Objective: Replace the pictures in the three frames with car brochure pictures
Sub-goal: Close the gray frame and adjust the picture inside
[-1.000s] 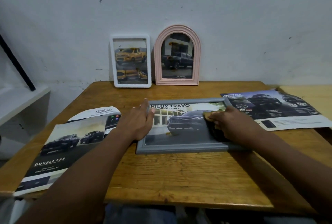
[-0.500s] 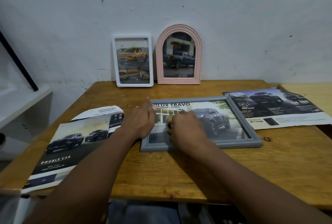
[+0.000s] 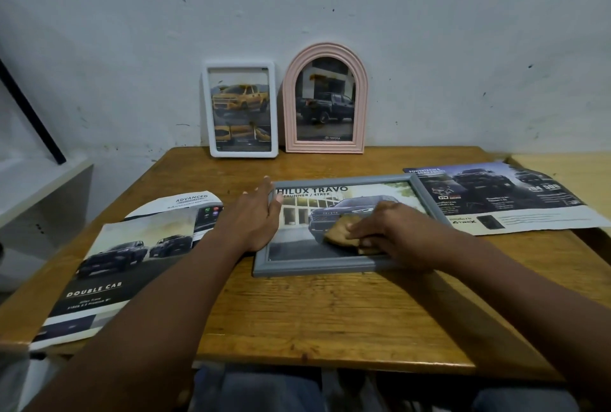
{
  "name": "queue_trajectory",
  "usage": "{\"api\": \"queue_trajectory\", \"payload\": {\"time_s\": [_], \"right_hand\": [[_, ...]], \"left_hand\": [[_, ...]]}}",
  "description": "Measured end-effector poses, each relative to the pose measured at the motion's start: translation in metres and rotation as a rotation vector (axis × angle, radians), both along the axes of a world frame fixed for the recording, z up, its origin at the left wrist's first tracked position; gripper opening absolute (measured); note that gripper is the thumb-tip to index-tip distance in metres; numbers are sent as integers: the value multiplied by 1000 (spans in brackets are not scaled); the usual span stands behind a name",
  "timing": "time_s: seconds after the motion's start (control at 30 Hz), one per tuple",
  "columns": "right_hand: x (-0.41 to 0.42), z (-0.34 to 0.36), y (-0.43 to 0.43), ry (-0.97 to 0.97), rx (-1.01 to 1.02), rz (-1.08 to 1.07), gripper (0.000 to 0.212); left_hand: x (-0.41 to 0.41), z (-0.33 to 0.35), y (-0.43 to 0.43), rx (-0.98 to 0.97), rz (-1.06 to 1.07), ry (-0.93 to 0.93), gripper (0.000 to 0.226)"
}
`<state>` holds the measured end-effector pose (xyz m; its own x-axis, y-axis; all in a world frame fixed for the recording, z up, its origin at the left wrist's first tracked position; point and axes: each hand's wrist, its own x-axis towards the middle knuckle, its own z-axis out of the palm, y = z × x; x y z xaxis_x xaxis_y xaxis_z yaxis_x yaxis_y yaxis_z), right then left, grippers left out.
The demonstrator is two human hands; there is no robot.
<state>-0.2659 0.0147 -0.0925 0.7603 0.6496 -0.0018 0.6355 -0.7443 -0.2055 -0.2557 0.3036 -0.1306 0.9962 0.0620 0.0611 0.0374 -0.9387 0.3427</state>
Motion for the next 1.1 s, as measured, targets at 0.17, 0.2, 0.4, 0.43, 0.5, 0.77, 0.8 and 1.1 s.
{"api": "queue_trajectory", "payload": {"time_s": [0.17, 0.2, 0.4, 0.43, 0.5, 0.77, 0.8, 1.1], "right_hand": [[-10, -3, -49, -77, -10, -260, 26], [-16, -8, -47, -125, 0, -320, 23], [-40, -20, 17, -324, 100, -535, 18], [-42, -20, 29, -305, 143, -514, 17], [-49, -19, 57, -222, 243, -415, 15], [-55, -21, 106, -109, 319, 10, 16], [-52, -21, 99, -66, 356, 59, 19], [-21, -9, -16, 42, 182, 18, 32]], "left_hand": [[-1, 1, -2, 6, 1, 2, 67], [0, 2, -2, 3, 1, 2, 67], [-2, 2, -4, -11, 1, -7, 67], [-3, 2, -4, -12, -1, -13, 68], [-5, 3, -5, -18, -3, -15, 66], [-9, 7, -9, -69, 18, -47, 56], [-9, 7, -8, -70, 17, -50, 56], [-5, 4, -4, -48, 7, -25, 56]]}}
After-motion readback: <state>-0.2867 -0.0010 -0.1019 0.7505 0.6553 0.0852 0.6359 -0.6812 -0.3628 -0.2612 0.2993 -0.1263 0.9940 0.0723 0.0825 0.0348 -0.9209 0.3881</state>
